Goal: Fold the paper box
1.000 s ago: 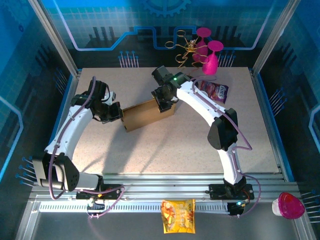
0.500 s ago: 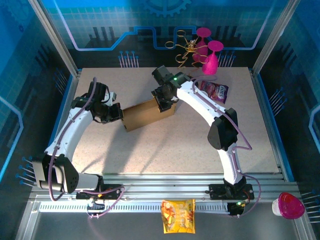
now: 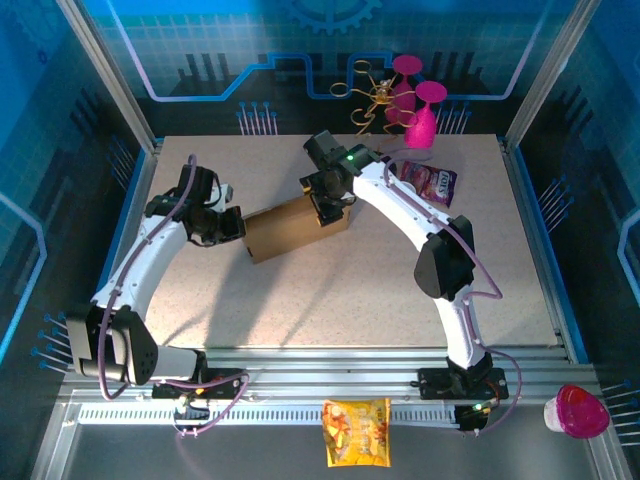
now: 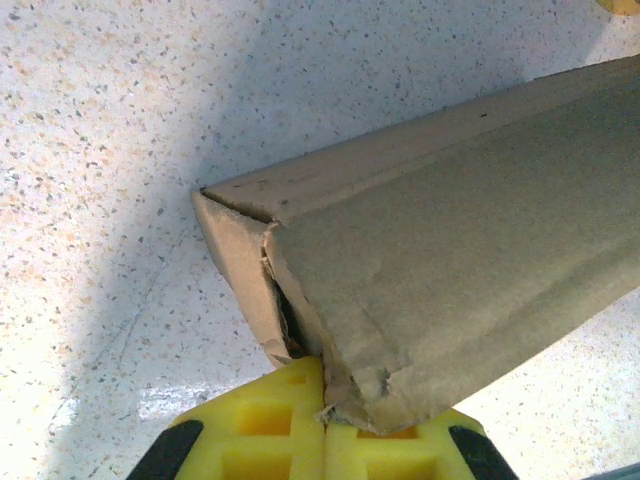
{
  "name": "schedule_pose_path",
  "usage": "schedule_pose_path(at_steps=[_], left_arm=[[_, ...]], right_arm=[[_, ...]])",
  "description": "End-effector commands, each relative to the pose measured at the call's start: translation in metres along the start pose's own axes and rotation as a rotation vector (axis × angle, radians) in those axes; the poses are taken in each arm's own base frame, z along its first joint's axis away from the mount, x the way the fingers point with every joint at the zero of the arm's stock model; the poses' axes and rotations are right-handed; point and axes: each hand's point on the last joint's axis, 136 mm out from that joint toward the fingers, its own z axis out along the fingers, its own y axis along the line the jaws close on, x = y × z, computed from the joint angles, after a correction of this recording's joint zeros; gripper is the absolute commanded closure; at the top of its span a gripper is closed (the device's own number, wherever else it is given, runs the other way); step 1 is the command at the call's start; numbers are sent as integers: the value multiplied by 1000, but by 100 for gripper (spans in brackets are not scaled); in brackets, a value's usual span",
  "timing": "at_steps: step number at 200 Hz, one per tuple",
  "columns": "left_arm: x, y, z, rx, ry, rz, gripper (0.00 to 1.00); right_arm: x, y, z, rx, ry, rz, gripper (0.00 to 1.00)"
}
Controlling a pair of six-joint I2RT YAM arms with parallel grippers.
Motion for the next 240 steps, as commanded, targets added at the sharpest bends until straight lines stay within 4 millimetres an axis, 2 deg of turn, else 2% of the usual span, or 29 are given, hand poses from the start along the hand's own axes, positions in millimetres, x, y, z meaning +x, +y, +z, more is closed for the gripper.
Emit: schedule_pose_path(at_steps=[1,56,93,117,145,167,183,213,240], left_arm=[[41,30,21,-118,175,-36,100],[39,31,21,-130,178,-32,100],[38,30,21,-130,176,-29,100],[37,29,21,-130,176,-24,100],[37,28,21,-131,177,-19,100],[37,27,22,-130,179,-15,100],[37,26,22,-130,177,-11,100],[36,26,21,-135,176,-5,100],[36,26,21,-139,177,1,100]], right_arm=[[0,5,-10,-16,12,-40,19],[-7,12,-33,-110,45,-28,16],[-15,17,-58,-167,39,-26,16],[-29,18,-81,-213,5,-26,16],[-62,11,-103,-266,-77,-31,17],[-88,1,-106,-285,-122,-46,20],[-97,-3,-100,-300,-112,-71,20],[-94,0,-84,-378,-66,-90,18],[-84,14,-75,-418,-19,-137,14]])
